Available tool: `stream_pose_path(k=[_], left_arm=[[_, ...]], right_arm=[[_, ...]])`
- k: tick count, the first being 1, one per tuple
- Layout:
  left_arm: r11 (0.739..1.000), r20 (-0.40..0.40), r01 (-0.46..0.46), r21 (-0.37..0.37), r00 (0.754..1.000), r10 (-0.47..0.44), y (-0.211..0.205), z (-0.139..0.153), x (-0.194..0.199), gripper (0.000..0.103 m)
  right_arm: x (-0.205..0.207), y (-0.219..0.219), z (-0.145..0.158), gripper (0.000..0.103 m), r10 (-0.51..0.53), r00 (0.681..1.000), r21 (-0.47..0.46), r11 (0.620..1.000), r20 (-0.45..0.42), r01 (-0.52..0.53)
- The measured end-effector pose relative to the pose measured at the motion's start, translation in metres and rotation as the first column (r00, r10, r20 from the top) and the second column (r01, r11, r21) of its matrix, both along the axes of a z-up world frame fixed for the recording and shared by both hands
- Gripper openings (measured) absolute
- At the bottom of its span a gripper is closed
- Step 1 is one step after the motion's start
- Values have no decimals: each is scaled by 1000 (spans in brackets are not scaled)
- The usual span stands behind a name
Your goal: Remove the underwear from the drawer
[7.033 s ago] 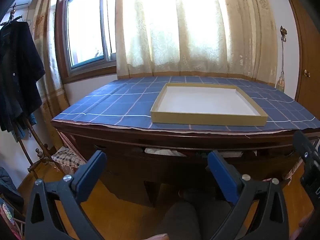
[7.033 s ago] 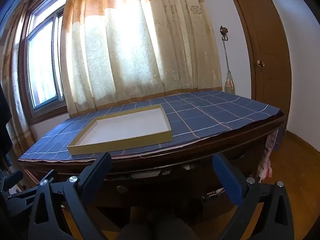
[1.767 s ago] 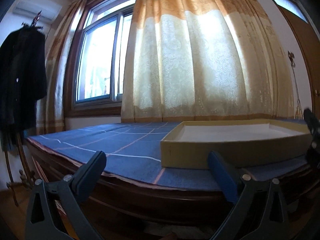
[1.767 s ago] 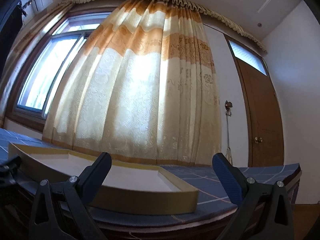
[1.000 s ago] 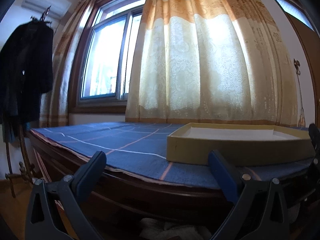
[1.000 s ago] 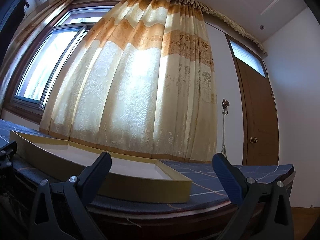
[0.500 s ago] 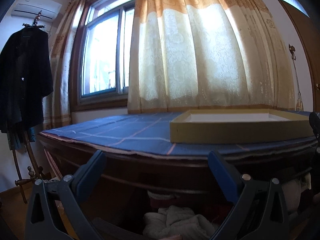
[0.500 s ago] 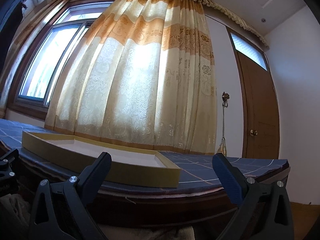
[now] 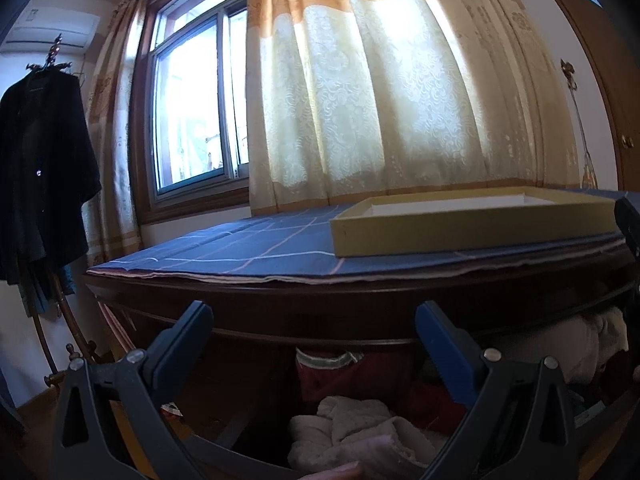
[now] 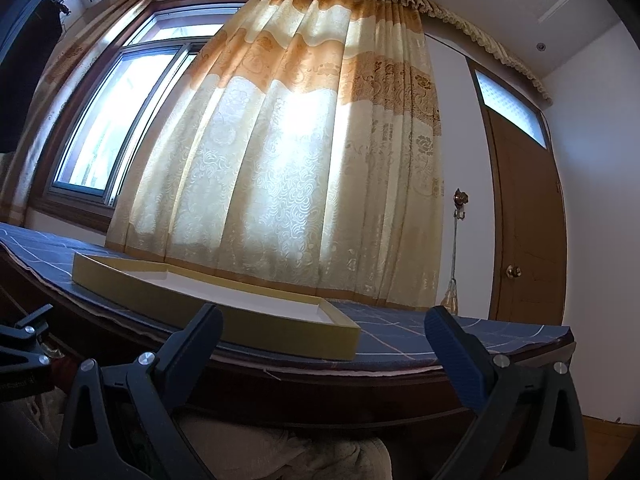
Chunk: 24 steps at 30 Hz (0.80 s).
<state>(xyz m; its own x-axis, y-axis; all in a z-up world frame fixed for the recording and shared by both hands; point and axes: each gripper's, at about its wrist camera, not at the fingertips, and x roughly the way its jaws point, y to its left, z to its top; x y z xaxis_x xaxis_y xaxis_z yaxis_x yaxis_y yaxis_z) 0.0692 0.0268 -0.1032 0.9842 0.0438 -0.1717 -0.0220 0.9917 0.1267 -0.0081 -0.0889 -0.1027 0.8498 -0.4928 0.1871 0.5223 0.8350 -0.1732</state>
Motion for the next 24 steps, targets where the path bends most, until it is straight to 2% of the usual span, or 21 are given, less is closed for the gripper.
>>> stream_pose_path(k=[4, 10, 15, 20, 24], left_arm=[[1000, -47, -1, 7, 999, 1, 0, 2, 4, 103], [1000, -110, 0, -6, 994, -1, 1, 4, 10, 103], [998, -143, 19, 52, 990, -12, -6, 0, 6, 103], [997, -167, 29, 73, 986, -17, -7, -2, -3, 103], [995, -218, 50, 83, 975, -31, -7, -1, -4, 103]], right_arm=[[-1, -1, 1, 102, -4, 1000, 19, 1000, -25, 5], [8, -1, 7, 102, -2, 988, 59, 998, -156, 11], [12, 7, 6, 102, -16, 974, 27, 999, -225, 23], [3, 3, 6, 102, -13, 969, 83, 996, -245, 34], [2, 5, 8, 102, -5, 957, 102, 994, -289, 36]])
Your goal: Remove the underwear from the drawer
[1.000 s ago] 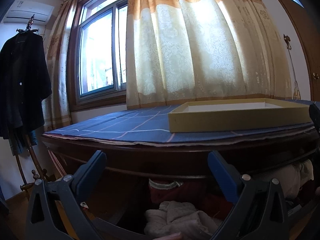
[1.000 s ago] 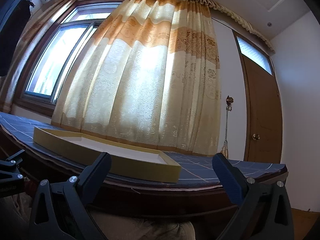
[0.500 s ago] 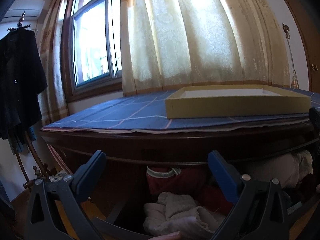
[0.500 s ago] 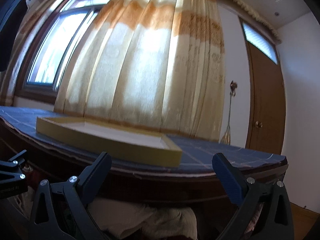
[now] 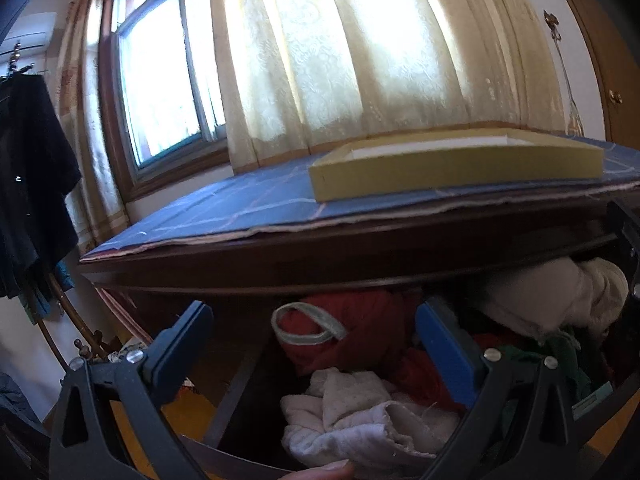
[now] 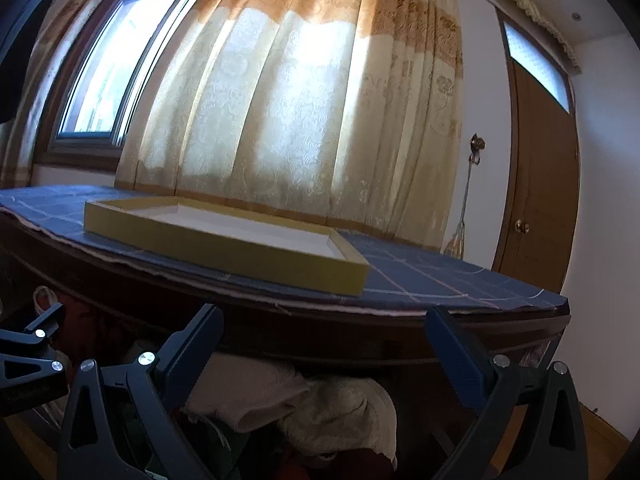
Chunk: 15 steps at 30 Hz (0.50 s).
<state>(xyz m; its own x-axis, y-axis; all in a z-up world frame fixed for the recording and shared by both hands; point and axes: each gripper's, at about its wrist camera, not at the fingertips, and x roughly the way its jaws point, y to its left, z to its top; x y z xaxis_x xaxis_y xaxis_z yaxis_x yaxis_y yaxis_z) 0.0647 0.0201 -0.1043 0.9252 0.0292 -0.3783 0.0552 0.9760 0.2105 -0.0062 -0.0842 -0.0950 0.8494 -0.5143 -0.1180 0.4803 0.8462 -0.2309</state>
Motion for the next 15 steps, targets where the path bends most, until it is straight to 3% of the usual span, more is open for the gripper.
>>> stream_pose_path(k=[5, 15], left_arm=[[1000, -42, -3, 11, 999, 3, 1, 0, -4, 103], [1000, -47, -8, 2, 999, 8, 10, 2, -30, 103]], right_arm=[[-4, 3, 1, 102, -5, 999, -1, 1000, -43, 5], [-23, -3, 4, 102, 57, 991, 95, 994, -122, -45]])
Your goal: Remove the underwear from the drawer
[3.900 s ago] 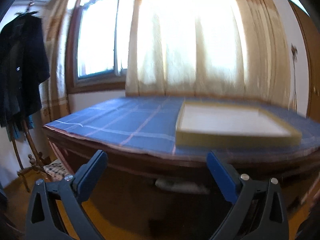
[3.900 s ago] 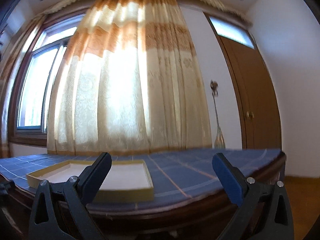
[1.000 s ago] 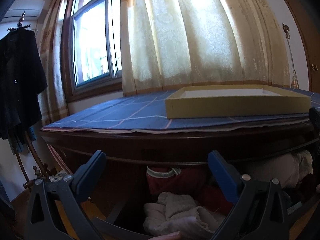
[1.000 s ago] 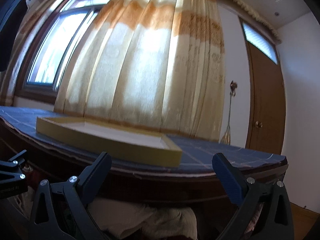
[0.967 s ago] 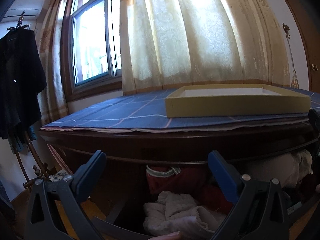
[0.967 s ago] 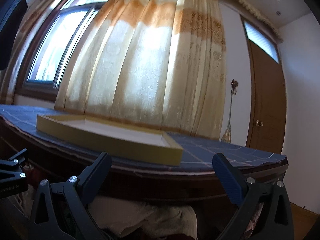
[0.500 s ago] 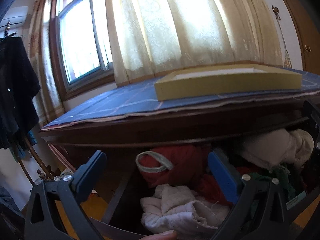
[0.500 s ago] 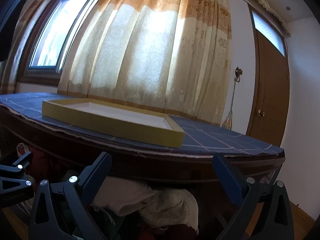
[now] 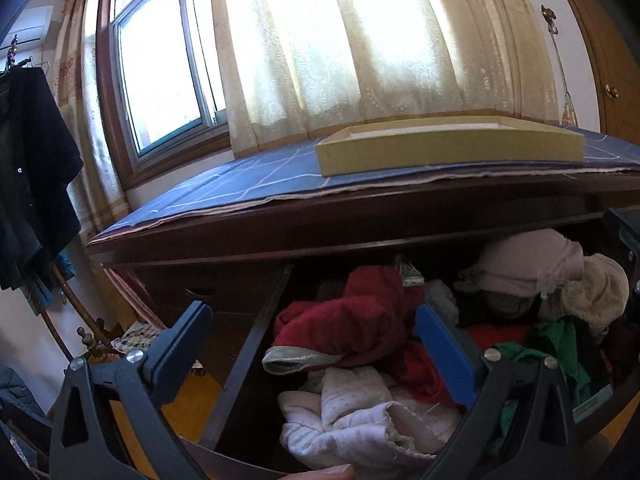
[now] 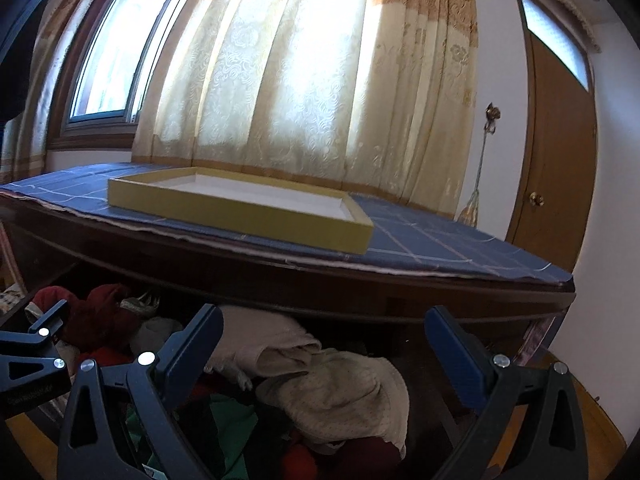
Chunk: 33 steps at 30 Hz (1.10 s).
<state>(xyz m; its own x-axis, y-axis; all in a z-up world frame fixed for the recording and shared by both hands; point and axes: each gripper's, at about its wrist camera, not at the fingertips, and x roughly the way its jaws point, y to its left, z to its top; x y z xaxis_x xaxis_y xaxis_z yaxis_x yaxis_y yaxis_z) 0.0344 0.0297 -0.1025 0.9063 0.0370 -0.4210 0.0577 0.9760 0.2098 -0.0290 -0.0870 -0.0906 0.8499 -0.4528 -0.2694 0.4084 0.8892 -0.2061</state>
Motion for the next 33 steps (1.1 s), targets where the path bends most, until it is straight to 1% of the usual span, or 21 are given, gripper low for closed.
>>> stream_pose_path(k=[6, 9, 11, 13, 15, 18, 20, 23, 26, 28, 33], left_arm=[[999, -7, 3, 33, 1000, -3, 3, -1, -16, 103], [1000, -12, 7, 30, 1000, -7, 7, 0, -26, 103], [1000, -22, 24, 9, 999, -23, 9, 0, -32, 103], [999, -17, 22, 27, 1000, -22, 7, 0, -34, 103], [998, -19, 24, 55, 1000, -23, 4, -1, -32, 103], [998, -19, 23, 51, 1000, -22, 4, -3, -31, 103], [998, -21, 26, 51, 999, -25, 4, -4, -30, 103], [997, -14, 33, 74, 999, -32, 2, -6, -30, 103], [996, -32, 37, 87, 999, -34, 0, -6, -29, 103], [996, -56, 39, 75, 998, -35, 1, -4, -27, 103], [1000, -114, 27, 13, 993, -25, 8, 3, -23, 103]], right_arm=[[-15, 0, -1, 102, 62, 997, 46, 997, -41, -60], [-22, 0, -1, 102, 95, 993, 72, 993, -64, -90], [-26, -1, -1, 102, 117, 990, 92, 990, -76, -110], [-27, 0, -1, 102, 143, 987, 104, 986, -79, -134], [-26, 3, -2, 102, 141, 986, 88, 987, -92, -133], [-25, 4, -4, 102, 142, 985, 82, 988, -94, -134], [-25, 3, -4, 102, 143, 985, 90, 987, -92, -134], [-25, -1, -3, 102, 157, 983, 106, 983, -91, -147], [-26, -6, -3, 102, 163, 984, 134, 979, -76, -152], [-26, -7, -3, 102, 166, 983, 149, 977, -72, -154], [-25, -8, -2, 102, 174, 982, 152, 975, -77, -161]])
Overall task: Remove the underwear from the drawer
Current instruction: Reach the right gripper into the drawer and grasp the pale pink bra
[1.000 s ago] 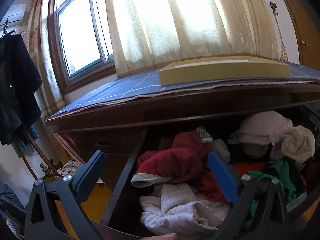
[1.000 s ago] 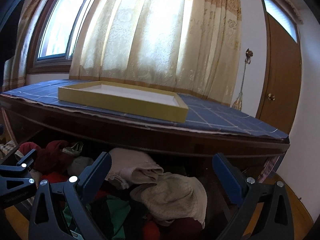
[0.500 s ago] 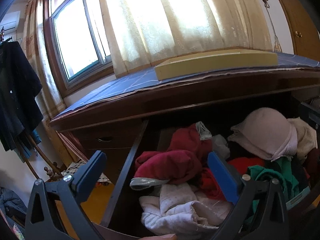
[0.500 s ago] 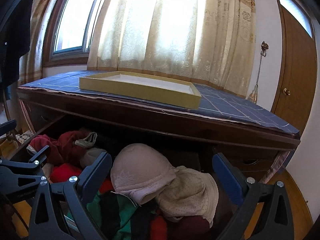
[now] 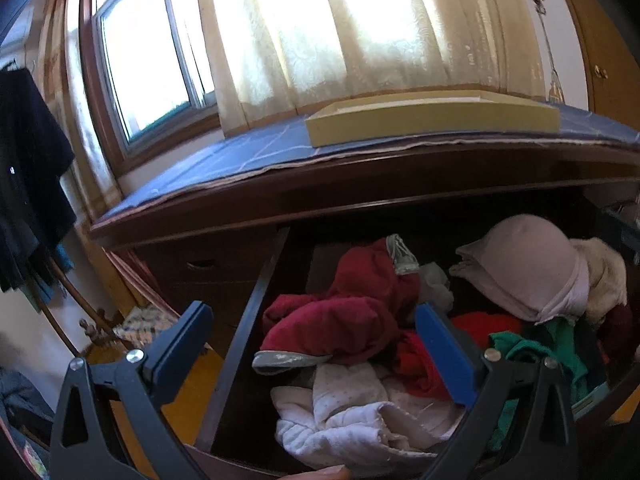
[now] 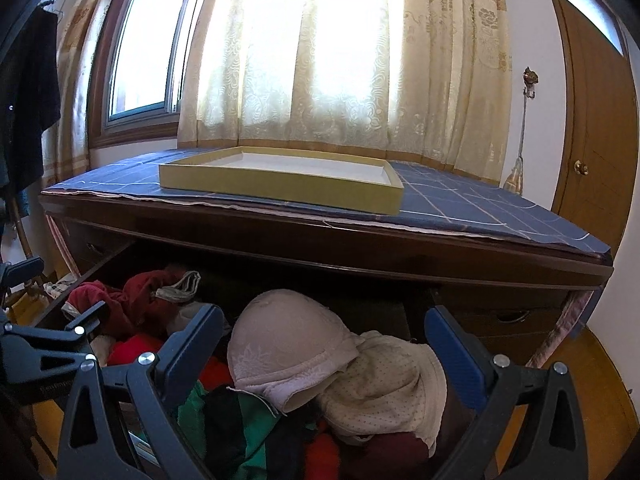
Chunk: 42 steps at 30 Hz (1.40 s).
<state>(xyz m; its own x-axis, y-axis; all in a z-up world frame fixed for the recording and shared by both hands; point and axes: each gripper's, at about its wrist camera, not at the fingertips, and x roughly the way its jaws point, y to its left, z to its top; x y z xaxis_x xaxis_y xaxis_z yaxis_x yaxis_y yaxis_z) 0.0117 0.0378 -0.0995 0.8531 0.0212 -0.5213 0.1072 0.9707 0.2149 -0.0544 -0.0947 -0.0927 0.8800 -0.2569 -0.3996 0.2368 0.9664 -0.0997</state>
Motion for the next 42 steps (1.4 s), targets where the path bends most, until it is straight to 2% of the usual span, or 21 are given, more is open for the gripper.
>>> stream_pose_path(k=[6, 13, 16, 21, 27, 35, 42], left_arm=[[1000, -34, -19, 1, 999, 19, -4, 7, -1, 103], [1000, -33, -14, -6, 999, 14, -11, 26, -4, 103], [1000, -49, -28, -15, 998, 27, -12, 33, 0, 103], [998, -76, -47, -53, 996, 42, -8, 40, 4, 103], [996, -71, -72, -58, 995, 68, -5, 45, 6, 103], [995, -84, -51, -85, 996, 44, -6, 49, 7, 103], [998, -70, -43, -50, 997, 40, -10, 46, 10, 103]], right_arm=[[2, -12, 3, 102, -10, 1000, 60, 998, -20, 12], [3, -33, 10, 102, -6, 999, 197, 980, -49, 15], [5, -38, 11, 102, -6, 997, 219, 975, -77, 22], [5, -39, 17, 102, -2, 995, 231, 973, -100, 26], [0, -40, 24, 102, 14, 994, 242, 970, -105, 11], [-1, -43, 30, 102, 13, 996, 230, 973, -92, 9], [3, -48, 39, 102, 26, 996, 189, 982, -86, -9]])
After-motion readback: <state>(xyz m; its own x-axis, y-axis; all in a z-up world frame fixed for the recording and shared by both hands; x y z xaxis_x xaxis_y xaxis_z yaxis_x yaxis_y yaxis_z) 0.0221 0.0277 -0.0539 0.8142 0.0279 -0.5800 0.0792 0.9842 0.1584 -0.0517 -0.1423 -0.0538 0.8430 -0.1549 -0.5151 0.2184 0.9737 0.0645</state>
